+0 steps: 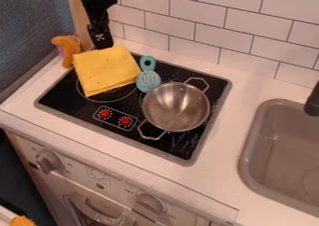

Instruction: Move the silver pot to the top right corner of the burner

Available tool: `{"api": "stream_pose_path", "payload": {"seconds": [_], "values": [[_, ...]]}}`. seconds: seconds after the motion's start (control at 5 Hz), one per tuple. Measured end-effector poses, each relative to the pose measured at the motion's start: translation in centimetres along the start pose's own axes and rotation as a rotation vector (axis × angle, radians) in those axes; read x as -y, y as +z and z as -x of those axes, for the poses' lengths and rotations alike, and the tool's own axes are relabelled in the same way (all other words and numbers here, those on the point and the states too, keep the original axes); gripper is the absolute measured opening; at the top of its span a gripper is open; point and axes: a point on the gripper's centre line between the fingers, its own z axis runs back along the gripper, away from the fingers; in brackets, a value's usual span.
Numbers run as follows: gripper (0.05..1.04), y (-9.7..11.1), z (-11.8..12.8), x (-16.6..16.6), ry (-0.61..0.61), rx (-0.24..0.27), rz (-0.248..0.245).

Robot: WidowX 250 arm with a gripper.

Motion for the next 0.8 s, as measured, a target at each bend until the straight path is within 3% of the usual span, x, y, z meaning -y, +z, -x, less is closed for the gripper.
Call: {"api": "stream_pose_path", "payload": {"seconds": [0.2,0.4,0.8], "values": [[1.000,-1.1,0.2,0.6,0.013,-0.006,0.036],[1.000,-2.1,0.5,2.5,0.106,0.008,0.103],[1.000,-0.6,0.1,4.3,0.330,0.008,0.105]]}}
